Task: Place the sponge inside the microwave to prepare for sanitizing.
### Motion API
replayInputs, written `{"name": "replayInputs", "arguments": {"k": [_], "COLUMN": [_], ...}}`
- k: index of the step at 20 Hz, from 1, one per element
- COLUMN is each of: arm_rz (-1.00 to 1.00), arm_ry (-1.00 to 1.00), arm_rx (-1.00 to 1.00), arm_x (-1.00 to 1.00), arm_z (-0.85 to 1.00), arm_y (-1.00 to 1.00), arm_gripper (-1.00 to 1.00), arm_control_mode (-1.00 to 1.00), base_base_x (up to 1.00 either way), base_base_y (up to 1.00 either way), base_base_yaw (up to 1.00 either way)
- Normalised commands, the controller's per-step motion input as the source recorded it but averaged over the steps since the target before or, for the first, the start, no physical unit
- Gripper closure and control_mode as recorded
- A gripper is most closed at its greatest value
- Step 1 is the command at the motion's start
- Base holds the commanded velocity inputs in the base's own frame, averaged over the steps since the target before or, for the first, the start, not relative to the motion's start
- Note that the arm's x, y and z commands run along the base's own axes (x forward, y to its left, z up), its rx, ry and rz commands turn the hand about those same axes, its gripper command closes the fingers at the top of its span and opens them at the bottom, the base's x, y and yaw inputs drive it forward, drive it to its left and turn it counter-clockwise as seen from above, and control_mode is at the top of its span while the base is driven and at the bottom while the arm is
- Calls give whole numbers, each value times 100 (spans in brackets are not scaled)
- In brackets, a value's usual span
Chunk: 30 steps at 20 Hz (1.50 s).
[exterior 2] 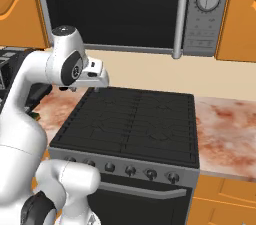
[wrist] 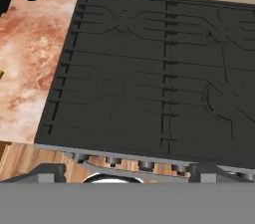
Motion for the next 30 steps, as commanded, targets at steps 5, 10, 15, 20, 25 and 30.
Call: {"name": "replayInputs", "arguments": {"k": [5,10,15,20,25,30], "arm_rz": [-13,-20,-19,-6,0,0], "arm_ry": [-26,-35,-44,-26,-2,13], "arm_rx": [0,1,3,1,0,0], "arm_x": [-50,-51,-69,-27,-4,57], "arm_z": [34,68,70,85,55,22], "arm_y": [-55,-50,-57,-56,-43,-55], "arm_gripper": [-100,-100,-100,-100,-100,-100], "arm_control_mode": [-100,-100,-100,-100,-100,-100], "base_base_x": [0,0,0,0,0,0], "base_base_y": [0,0,0,0,0,0], "base_base_yaw": [0,0,0,0,0,0]}}
